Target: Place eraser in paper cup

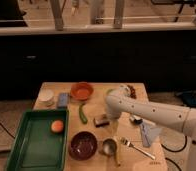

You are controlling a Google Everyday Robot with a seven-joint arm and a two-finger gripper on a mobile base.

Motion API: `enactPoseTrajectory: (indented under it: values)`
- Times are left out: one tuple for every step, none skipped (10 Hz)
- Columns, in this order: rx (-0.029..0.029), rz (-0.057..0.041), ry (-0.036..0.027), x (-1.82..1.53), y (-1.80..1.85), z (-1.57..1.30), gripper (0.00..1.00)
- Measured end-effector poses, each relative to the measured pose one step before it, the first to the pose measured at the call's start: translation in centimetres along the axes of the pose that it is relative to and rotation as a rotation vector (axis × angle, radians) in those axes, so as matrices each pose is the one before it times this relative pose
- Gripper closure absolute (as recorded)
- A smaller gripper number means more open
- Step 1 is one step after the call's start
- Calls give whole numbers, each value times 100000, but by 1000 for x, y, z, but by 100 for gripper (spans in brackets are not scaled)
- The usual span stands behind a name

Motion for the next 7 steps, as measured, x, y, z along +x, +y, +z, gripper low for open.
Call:
enactPoseTrajectory:
  values:
    - [-482, -378, -339, -210, -170, 267, 20]
    - [-414, 19, -83, 1, 15, 107, 20]
    - [-466, 127, -96, 114, 55, 213, 20]
    - [-490, -23, -331, 24, 17, 172, 25]
    - [-251, 11, -129, 24, -13, 119, 33]
    - [-450, 7, 24, 18, 85, 144, 42]
    - [-121, 122, -25, 46, 31, 96, 51]
